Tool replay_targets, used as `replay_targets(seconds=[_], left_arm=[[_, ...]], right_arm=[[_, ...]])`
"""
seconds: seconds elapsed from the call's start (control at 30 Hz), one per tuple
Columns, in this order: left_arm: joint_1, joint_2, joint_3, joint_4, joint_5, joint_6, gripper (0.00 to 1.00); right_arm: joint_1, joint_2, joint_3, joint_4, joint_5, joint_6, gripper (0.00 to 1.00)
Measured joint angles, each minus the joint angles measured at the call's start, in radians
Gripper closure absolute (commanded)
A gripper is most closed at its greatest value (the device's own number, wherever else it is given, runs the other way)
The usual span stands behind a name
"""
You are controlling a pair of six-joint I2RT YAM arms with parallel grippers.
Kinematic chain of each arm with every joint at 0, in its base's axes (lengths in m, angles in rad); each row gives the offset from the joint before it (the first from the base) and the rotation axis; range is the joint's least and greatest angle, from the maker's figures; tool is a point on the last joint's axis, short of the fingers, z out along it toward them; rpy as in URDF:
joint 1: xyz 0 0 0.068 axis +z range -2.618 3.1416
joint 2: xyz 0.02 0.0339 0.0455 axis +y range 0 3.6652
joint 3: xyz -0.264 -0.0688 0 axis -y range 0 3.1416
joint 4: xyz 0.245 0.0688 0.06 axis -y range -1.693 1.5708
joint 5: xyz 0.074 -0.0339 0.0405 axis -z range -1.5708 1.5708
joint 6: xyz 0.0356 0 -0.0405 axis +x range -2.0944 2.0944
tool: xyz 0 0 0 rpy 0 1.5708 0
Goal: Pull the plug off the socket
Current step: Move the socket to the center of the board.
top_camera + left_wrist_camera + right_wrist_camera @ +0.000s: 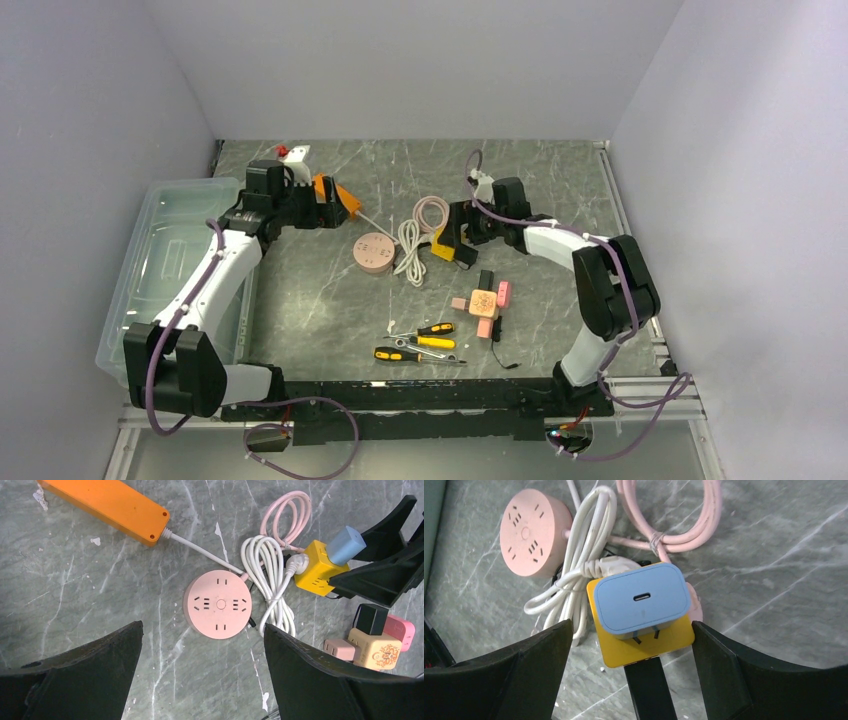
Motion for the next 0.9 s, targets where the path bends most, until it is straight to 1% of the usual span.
replay_targets(seconds=[0.17,0.3,0.43,0.57,0.7,0.9], left_arm=[[0.0,0.0,0.0,-0.005,0.002,0.0,0.05],[0.0,0.0,-0.002,-0.006,0.002,0.0,0.05],[-0.002,0.0,-0.002,-0.006,0.003,-0.001,0.05],[-0.007,0.0,-0.005,-0.006,0.004,-0.002,0.05],[-0.012,-0.001,-0.011,-0.008,0.003,-0.002,0.05],[-0.037,-0.002,-0.013,-0.009,0.003,-0.002,0.05]], right_arm=[[0.049,-0.018,-0.035,0.003,0.021,0.003,0.1],[0.116,-0.07,-0.087,0.01,0.053,0.03,0.1],[0.223,-0.126,-0.126,0.016,0.077,0.076,0.11],[0.33,-0.146,-0.148,0.056,0.103,0.151,0.1],[0.394,-0.166,-0.15,0.066,0.197,0.225,0.09],[0.388,-0.221,-0.143,-0.002,0.38,0.265,0.1]])
